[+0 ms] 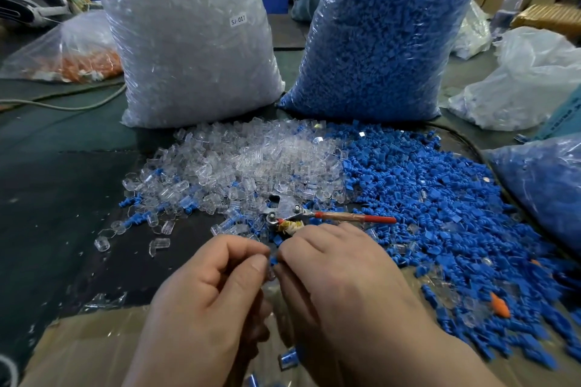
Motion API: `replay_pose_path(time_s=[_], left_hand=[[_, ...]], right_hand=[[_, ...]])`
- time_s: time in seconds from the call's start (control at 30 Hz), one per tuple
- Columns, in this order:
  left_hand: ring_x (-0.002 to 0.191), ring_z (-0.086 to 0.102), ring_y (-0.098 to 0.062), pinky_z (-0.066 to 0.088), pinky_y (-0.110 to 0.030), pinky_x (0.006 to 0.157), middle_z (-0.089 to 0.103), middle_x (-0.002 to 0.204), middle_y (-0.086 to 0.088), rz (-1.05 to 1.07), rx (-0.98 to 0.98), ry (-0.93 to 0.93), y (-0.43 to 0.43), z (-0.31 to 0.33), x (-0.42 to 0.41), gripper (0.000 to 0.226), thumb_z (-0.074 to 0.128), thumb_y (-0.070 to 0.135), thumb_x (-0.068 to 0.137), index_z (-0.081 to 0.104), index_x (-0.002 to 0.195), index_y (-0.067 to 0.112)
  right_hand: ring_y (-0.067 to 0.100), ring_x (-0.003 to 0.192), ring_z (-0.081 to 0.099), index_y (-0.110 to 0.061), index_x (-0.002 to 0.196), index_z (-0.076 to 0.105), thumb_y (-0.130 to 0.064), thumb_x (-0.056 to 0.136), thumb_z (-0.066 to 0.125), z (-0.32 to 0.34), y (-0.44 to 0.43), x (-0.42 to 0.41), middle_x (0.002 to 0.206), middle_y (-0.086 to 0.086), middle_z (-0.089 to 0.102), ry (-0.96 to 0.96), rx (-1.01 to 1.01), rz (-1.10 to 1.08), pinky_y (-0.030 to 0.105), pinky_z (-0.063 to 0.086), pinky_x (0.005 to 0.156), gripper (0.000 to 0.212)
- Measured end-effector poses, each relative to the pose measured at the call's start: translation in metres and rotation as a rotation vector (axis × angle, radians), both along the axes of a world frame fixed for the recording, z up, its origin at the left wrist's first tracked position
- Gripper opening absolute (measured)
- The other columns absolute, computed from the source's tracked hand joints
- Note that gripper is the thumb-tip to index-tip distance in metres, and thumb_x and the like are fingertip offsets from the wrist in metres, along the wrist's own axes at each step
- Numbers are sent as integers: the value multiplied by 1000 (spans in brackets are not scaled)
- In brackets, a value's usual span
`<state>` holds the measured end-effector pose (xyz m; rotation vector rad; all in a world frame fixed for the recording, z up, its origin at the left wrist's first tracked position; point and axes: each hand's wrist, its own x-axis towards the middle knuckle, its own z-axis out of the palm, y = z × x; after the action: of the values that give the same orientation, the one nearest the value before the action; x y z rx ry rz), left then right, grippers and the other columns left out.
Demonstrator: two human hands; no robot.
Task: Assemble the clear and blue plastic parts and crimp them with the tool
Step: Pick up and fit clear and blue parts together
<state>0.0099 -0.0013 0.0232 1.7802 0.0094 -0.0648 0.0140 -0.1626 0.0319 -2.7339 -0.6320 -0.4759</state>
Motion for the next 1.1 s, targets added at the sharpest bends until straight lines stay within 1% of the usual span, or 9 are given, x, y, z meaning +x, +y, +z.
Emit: replay_pose_path(time_s=[0.1, 0.17, 0.37, 0.5, 0.67, 0.73, 0.87, 0.97, 1.1], left_hand=[[43, 56, -27, 48, -33, 43, 65, 57, -15, -31, -106, 62, 3, 4, 2, 18, 60, 41, 87, 72, 79, 29], [41, 54, -25, 44, -29, 40, 63, 53, -14, -124, -45, 128, 7, 6, 6, 44, 54, 64, 68, 68, 76, 23], [33, 42, -16, 33, -22, 32, 51, 45, -10, -112, -199, 186, 6, 6, 4, 40, 64, 60, 60, 65, 67, 21], [43, 62, -18, 49, -26, 41, 66, 54, -7, -157, -71, -143, 10, 3, 0, 31, 69, 66, 75, 69, 78, 34], [76, 67, -13, 54, -25, 64, 66, 84, 9, -322, 259, -645, 13, 2, 6, 12, 69, 41, 84, 67, 87, 30], [81, 66, -10, 51, -16, 66, 66, 85, 11, -341, 362, -656, 16, 5, 6, 12, 69, 39, 81, 68, 89, 30], [73, 67, -1, 48, -9, 61, 70, 82, 22, -391, 466, -223, 29, 7, 7, 33, 79, 39, 73, 61, 97, 52], [71, 65, 0, 48, -10, 59, 69, 83, 24, -509, 552, -124, 35, 5, 10, 36, 79, 39, 76, 57, 100, 54], [75, 64, 0, 51, -15, 64, 67, 87, 27, -570, 617, -106, 34, 5, 9, 42, 63, 73, 64, 56, 101, 55]], right_hand=[[22, 71, 53, -15, 79, 61, -27, 93, 48, 1, -1, -1, 76, 1, 57, -19, 57, 53, 34, 44, 65, 23], [21, 73, 50, -13, 80, 61, -25, 94, 48, 2, 1, -2, 78, 2, 56, -20, 65, 103, 32, 41, 66, 22], [11, 65, 45, -23, 74, 50, -38, 91, 42, 11, 12, -11, 68, -7, 50, 241, 287, -54, 32, 35, 57, 24], [10, 46, 39, -21, 58, 52, -34, 72, 46, 16, 14, -11, 49, -7, 47, 849, 901, -134, 26, 31, 44, 20], [12, 34, 30, -20, 51, 51, -22, 75, 49, 19, 2, -8, 46, 0, 41, 1265, 1120, -127, 15, 21, 35, 25], [13, 35, 33, -18, 52, 53, -27, 72, 51, 20, -2, -5, 46, 0, 43, 1213, 960, -122, 18, 26, 36, 23], [12, 49, 46, -11, 63, 50, -36, 86, 49, 17, -13, -2, 55, -4, 51, 744, 274, -217, 38, 45, 52, 34], [11, 63, 56, -22, 71, 56, -43, 89, 48, 16, -19, -2, 66, -7, 59, 607, 27, -274, 37, 51, 60, 29], [16, 76, 57, -31, 94, 55, -50, 92, 45, 3, -23, 0, 81, -10, 58, 442, -126, -326, 35, 51, 66, 22]])
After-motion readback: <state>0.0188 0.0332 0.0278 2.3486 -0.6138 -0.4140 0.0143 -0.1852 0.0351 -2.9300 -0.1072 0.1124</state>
